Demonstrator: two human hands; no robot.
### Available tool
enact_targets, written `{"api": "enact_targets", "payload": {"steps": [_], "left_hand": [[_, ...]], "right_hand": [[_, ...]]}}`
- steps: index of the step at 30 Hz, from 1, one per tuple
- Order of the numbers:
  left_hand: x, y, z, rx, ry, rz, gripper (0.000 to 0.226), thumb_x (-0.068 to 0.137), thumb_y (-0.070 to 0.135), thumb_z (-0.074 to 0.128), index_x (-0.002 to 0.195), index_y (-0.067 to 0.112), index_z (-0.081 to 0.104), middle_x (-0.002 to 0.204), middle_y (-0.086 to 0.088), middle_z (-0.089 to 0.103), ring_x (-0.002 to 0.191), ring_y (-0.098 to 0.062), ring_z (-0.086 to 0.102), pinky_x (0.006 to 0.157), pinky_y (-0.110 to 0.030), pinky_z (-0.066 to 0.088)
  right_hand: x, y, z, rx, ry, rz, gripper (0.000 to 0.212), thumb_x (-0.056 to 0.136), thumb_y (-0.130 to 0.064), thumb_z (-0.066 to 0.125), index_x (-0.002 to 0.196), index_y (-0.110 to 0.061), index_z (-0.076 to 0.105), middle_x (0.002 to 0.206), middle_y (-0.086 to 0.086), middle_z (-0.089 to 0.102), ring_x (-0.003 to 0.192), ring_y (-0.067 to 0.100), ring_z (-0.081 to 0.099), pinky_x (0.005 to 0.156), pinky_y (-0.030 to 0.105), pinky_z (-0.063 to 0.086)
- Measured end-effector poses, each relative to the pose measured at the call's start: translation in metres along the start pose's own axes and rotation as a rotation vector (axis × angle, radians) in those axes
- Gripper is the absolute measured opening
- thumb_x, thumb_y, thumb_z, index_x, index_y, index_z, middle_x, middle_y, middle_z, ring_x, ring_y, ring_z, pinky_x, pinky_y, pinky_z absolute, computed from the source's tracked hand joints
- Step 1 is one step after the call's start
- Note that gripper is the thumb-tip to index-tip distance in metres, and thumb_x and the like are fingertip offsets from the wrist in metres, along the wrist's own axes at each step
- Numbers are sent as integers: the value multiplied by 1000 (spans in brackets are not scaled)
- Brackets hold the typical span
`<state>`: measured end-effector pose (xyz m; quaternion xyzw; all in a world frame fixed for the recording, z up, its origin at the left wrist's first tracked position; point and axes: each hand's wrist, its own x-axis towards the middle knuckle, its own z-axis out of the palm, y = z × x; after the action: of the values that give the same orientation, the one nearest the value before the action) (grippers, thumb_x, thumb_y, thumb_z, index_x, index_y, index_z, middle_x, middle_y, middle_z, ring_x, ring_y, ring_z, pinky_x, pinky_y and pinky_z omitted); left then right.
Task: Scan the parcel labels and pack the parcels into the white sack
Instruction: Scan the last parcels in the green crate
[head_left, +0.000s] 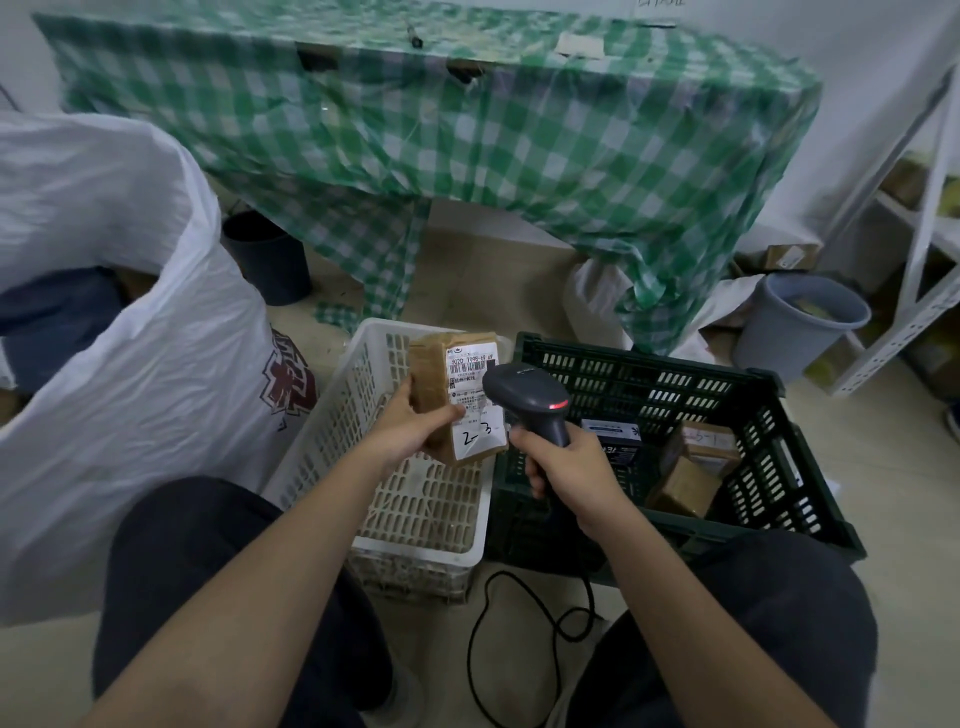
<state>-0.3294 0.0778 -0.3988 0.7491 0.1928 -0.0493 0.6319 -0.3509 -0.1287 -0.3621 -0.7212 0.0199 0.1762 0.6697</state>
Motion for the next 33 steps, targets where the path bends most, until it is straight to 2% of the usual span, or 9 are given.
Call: {"api": "enact_targets", "payload": {"steps": [2, 6, 12, 15, 20, 23, 26, 30, 33], "left_hand": [[-5, 9, -7, 3, 15, 39, 84, 71, 43, 79, 142, 28, 37, 129, 6, 58, 108, -17, 61, 97, -44, 49], [-25, 44, -26, -11, 84, 183, 73, 83, 31, 73, 145, 24, 35, 127, 8, 55, 101, -7, 55, 88, -26, 45], [-65, 106, -71, -49, 247, 423, 73, 83, 36, 72, 145, 26, 35, 125, 15, 54, 108, -1, 54, 93, -23, 44], [-85, 127, -99, -53, 310, 472, 85, 74, 50, 74, 146, 28, 36, 129, 12, 58, 112, -3, 57, 100, -32, 47], [-124, 155, -146, -75, 450, 600, 53, 85, 31, 70, 134, 28, 50, 106, 23, 64, 89, 12, 62, 79, -16, 52], [-141, 160, -185, -54, 557, 590, 58, 82, 40, 71, 135, 31, 48, 112, 20, 65, 100, 0, 64, 86, -29, 54], [-154, 158, -229, 62, 708, 573, 54, 77, 49, 71, 125, 37, 49, 110, 23, 63, 100, 0, 61, 91, -33, 49], [-152, 141, -285, 281, 879, 364, 84, 68, 65, 64, 140, 34, 36, 133, -2, 52, 117, -23, 55, 100, -44, 45], [-132, 117, -301, 532, 651, 115, 66, 90, 48, 58, 145, 18, 36, 147, -12, 39, 126, -31, 46, 103, -40, 39]], "right_hand": [[4, -9, 4, 37, 29, -31, 13, 89, -15, 68, 83, -9, 58, 59, 4, 50, 49, 15, 45, 50, 28, 41], [20, -38, 19, 124, 139, -140, 11, 89, -14, 65, 81, -10, 59, 58, 2, 52, 49, 13, 46, 53, 28, 42], [34, -103, 55, 226, 189, -279, 14, 88, -20, 69, 91, -10, 59, 58, 0, 53, 45, 11, 48, 51, 26, 41], [34, -133, 74, 240, 159, -316, 13, 88, -21, 68, 86, -14, 57, 59, 0, 53, 49, 14, 48, 55, 28, 40], [32, -171, 121, 196, 58, -328, 16, 88, -22, 68, 89, -10, 57, 65, 3, 54, 49, 15, 47, 51, 28, 39], [29, -192, 153, 149, -3, -340, 19, 88, -23, 68, 89, -8, 57, 66, 3, 55, 49, 14, 48, 52, 28, 40], [25, -208, 178, 113, -25, -357, 18, 90, -24, 66, 85, -10, 57, 68, 4, 55, 50, 14, 48, 51, 27, 41], [26, -210, 201, 89, -37, -348, 18, 90, -25, 67, 87, -10, 59, 67, 3, 56, 52, 15, 49, 55, 29, 42], [28, -202, 205, 79, -49, -316, 18, 89, -24, 68, 92, -8, 61, 68, 4, 57, 53, 15, 49, 55, 30, 43]]}}
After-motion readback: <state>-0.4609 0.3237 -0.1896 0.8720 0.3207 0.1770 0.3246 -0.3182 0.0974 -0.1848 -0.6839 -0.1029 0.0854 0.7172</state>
